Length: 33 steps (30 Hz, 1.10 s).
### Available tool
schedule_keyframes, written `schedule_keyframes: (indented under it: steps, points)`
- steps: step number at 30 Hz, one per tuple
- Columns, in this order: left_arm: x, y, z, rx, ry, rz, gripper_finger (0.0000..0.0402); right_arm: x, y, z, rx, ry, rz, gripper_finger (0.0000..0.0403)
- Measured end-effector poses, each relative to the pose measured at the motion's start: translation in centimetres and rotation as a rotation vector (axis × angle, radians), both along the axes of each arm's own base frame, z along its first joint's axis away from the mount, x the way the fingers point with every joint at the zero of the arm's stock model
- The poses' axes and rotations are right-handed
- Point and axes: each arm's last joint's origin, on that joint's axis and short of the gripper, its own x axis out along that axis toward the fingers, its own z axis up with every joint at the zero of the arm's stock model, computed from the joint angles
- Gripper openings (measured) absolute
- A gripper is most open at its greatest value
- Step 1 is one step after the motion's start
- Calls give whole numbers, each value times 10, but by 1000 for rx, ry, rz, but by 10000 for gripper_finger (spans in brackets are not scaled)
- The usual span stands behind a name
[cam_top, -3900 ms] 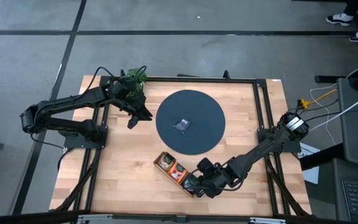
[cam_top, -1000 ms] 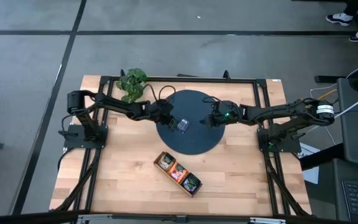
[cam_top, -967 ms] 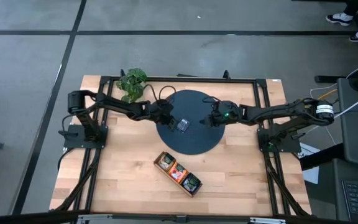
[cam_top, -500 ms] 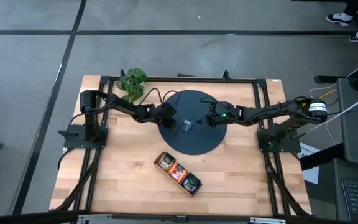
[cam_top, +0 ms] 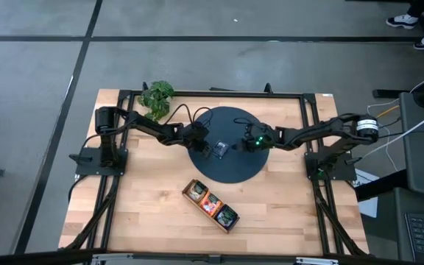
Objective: Pick & Place Tea
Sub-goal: Put the violet tea bag into the right section of the wooden organizer
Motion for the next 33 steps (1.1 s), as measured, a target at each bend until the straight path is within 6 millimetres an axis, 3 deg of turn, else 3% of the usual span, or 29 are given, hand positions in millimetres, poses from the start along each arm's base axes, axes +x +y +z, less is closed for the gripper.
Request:
schedule_keyframes:
  steps: [5,10,21,25,33]
  points:
    - [0,0,0,-5,-5,-6,5,6,-1,-21,75,25,-57,184]
    - [1,0,0,-4,-15,-7,2,16,-4,-33,121,-47,-99,201]
    - [0,0,0,-9,-16,-11,4,51,-10,-32,85,-25,-31,166]
    - [0,0,0,-11,-16,-13,2,54,-10,-32,41,60,47,150]
    - [0,-1,-1,-25,-6,-12,3,50,-11,-28,50,72,95,145]
